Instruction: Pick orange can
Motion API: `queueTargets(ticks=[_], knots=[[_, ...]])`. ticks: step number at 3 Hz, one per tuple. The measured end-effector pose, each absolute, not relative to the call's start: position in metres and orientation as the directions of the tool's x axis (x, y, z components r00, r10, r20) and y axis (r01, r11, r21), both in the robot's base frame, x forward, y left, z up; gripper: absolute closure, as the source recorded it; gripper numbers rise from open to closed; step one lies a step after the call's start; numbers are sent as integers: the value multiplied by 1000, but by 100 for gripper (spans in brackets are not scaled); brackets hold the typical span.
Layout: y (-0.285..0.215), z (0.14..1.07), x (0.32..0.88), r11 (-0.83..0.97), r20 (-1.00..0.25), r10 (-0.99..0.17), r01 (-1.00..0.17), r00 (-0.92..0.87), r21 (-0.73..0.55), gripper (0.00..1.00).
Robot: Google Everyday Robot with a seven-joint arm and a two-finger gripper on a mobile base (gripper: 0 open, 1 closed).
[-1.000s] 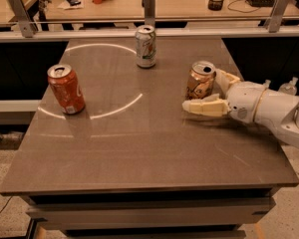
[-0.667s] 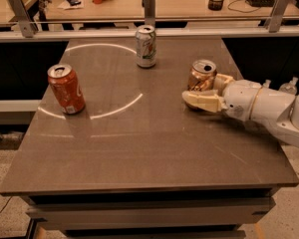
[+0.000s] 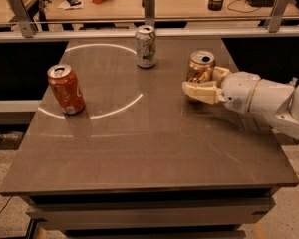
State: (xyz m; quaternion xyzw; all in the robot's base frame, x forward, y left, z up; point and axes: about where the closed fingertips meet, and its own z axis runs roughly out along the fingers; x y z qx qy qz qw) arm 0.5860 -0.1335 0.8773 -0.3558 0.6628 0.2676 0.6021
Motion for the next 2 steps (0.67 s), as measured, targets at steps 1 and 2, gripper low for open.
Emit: queueTargets(ticks=[1, 2], knots=[[-126, 906, 593, 599, -986, -165, -795, -6, -95, 100], [-125, 909, 593, 598, -986, -165, -796, -6, -95, 100]])
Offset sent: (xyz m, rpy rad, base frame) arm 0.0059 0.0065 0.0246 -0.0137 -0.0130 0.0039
